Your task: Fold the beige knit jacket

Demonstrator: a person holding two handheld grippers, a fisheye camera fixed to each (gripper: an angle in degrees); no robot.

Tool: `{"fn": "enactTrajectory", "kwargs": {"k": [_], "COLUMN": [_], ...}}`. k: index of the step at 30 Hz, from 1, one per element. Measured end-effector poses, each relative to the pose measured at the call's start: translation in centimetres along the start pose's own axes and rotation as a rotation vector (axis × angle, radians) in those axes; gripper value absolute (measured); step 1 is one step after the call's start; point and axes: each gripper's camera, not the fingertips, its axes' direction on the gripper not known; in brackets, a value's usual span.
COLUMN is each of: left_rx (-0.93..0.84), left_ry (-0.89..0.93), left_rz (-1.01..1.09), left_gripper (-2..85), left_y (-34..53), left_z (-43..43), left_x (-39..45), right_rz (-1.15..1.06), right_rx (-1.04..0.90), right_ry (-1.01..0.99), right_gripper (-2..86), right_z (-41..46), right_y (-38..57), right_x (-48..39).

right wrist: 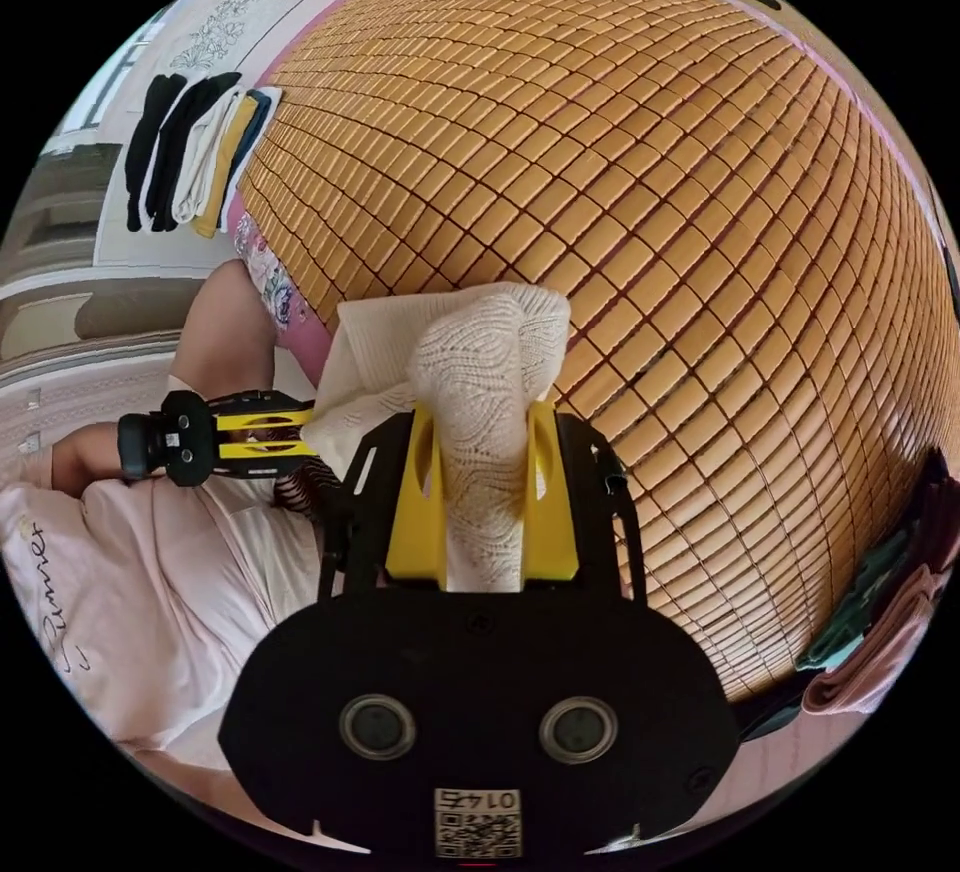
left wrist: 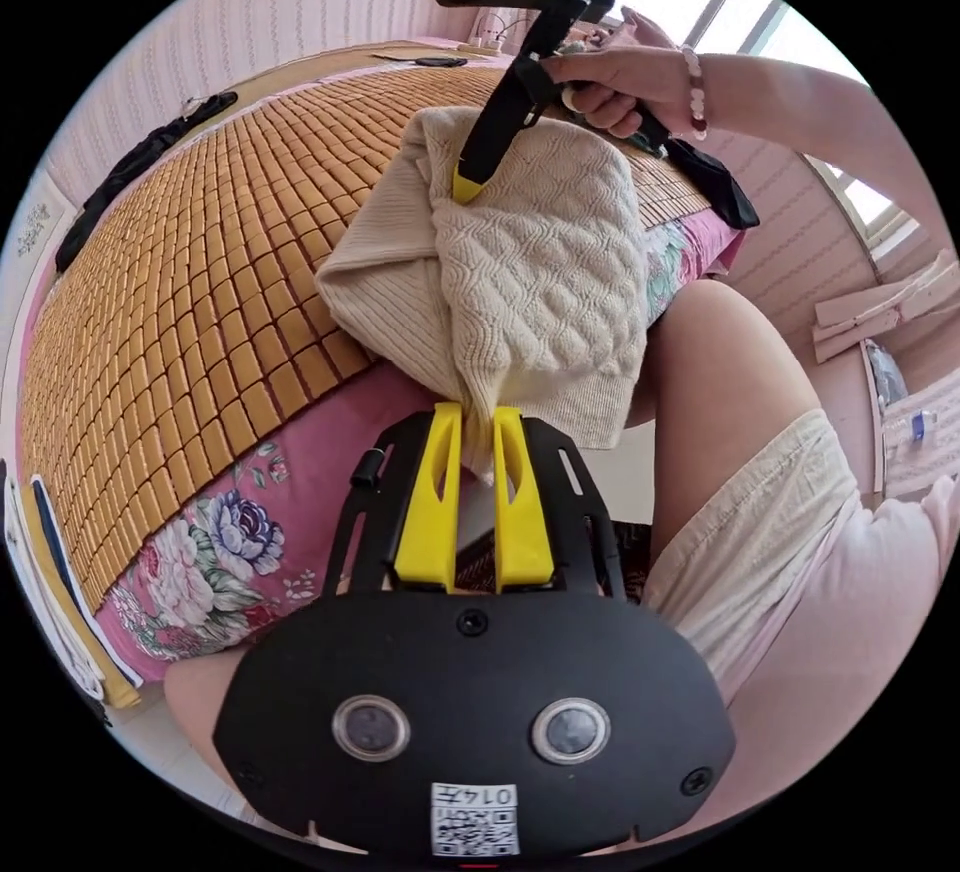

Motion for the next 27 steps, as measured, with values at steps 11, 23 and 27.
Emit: {"fn": "enactTrajectory", "kwargs": {"k": [11,23,27], "left_rx": [0.318,0.578,0.702], "left_ry": [-0.071,-0.326,-0.394], "left_rz": [0.031,-0.312,-0.45], "left_gripper": [3.7,3.3,3.5], "left_y": [9.5,26.5,32.5], "left_z": [-17.4,-36.7,-45.4], "left_x": [1.5,-3.8,-8.5], "right_rz": [-0.08,-0.551,-0.728], "right_rx": [0.455,0.504,0.468], "right_ry": [-0.139,-0.184,-0.179], "right_gripper": [10.8,10.4,10.4], "right_z": [-3.6,-6.6,-9.1], "right_y": [6.8,-5.3,-11.4], "right_x": [-9.3,-29.7,-38.3]}}
